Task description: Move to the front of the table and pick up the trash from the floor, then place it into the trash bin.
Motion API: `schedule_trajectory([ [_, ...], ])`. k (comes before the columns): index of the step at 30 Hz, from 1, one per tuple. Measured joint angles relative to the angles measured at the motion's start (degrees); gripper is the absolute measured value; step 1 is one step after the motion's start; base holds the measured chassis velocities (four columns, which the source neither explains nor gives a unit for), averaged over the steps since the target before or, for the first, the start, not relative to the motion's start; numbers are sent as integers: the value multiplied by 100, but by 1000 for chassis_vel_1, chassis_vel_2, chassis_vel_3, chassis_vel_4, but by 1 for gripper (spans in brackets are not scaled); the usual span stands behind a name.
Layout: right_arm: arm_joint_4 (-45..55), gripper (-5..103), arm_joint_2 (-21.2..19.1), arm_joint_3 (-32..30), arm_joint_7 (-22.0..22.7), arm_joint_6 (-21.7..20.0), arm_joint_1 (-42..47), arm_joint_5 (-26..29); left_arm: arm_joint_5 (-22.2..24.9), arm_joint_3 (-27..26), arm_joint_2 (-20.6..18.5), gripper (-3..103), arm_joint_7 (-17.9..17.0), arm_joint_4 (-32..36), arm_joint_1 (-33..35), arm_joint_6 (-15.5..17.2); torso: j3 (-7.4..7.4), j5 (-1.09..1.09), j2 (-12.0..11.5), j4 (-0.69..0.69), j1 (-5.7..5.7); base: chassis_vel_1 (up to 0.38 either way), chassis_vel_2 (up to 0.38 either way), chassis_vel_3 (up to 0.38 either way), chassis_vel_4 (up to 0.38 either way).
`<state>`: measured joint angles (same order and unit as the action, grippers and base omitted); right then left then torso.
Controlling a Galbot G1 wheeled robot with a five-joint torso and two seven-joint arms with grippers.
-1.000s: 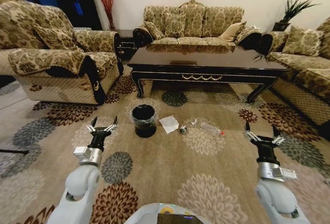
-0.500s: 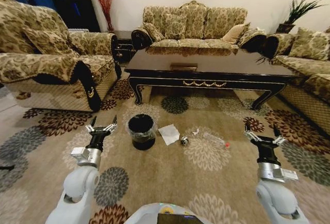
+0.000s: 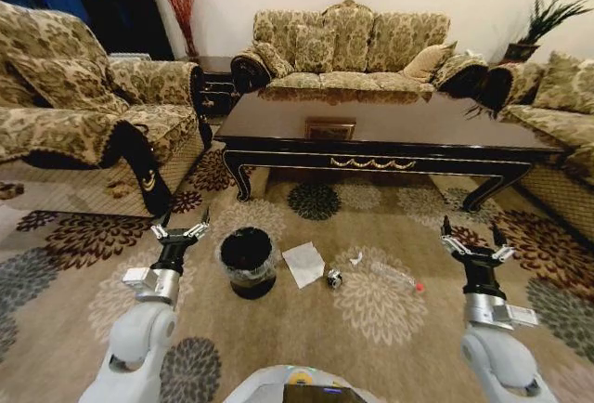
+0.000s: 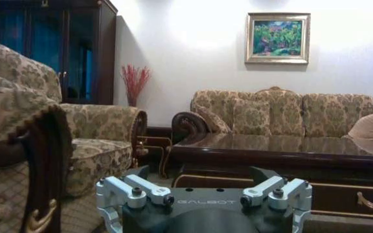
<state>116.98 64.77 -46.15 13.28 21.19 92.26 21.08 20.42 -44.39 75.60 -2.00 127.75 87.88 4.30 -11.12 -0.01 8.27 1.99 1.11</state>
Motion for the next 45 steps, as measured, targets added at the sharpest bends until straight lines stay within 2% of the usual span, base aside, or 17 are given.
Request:
schedule_trajectory([
  [8,7,100,13,13,-17,82,-4,20,-1,-5,-16,100,4,-14,3,-7,0,0,0,-1,0,-170,166,151,-166],
  [12,7,100,13,15,-18,111,-8,28,-16,31,-17,100,-56,-51,1,104,0,2,0,0,1,-109,127,131,-102],
  [14,7,100,10,15,-11,111,-9,37,-41,65,-14,100,-155,-59,9,261,-1,0,0,0,1,-67,62,62,-89],
  [16,-3,100,2,23,-6,129,-5,64,-22,144,-78,100,-314,25,73,569,0,-1,0,0,1,0,0,0,0],
  [17,-3,100,2,23,-6,129,-5,64,-22,144,-78,100,-314,25,73,569,0,-1,0,0,1,0,0,0,0],
  [19,-41,100,3,34,2,157,-14,39,184,237,-233,100,-479,198,117,954,1,0,0,0,-1,0,0,0,0],
  [20,-41,100,3,34,2,157,-14,39,184,237,-233,100,-479,198,117,954,1,0,0,0,-1,0,0,0,0],
  [22,-65,100,12,44,5,149,-21,-37,564,343,-443,100,-820,389,111,1593,1,2,0,-1,-1,0,0,0,0],
  [23,-76,100,20,51,5,112,-25,-128,980,412,-591,100,-1177,502,68,2220,1,2,0,-1,-1,0,0,0,0],
  [25,-86,100,29,69,11,59,-32,-197,1734,475,-729,100,-1747,626,1,3053,0,0,0,-1,-1,0,0,0,0],
  [26,-86,100,29,69,11,59,-32,-197,1734,475,-729,100,-1747,626,1,3053,0,0,0,-1,-1,0,0,0,0],
  [27,-88,100,31,74,17,48,-34,-206,1933,484,-755,100,-1882,646,-13,3213,0,0,0,-1,-1,0,0,0,0],
  [28,-95,100,34,82,37,26,-36,-223,2369,495,-797,100,-2164,679,-39,3496,0,0,0,-1,-1,0,0,0,0],
  [29,-124,100,35,95,81,-2,-39,-278,3044,530,-852,100,-2648,651,-60,3787,0,1,0,-1,0,0,0,0,0],
  [34,-245,100,52,140,117,1,-39,-415,3079,676,-775,100,-2863,174,-53,3881,0,1,0,-1,-1,0,0,0,0],
  [40,-291,100,77,217,128,4,-64,-491,2859,984,-469,100,-2861,-308,-64,3852,0,1,0,0,-1,0,0,0,0],
  [45,-330,100,78,218,129,27,-46,-521,2616,1068,-366,100,-2796,-541,-62,3834,0,1,0,0,0,0,0,0,0],
])
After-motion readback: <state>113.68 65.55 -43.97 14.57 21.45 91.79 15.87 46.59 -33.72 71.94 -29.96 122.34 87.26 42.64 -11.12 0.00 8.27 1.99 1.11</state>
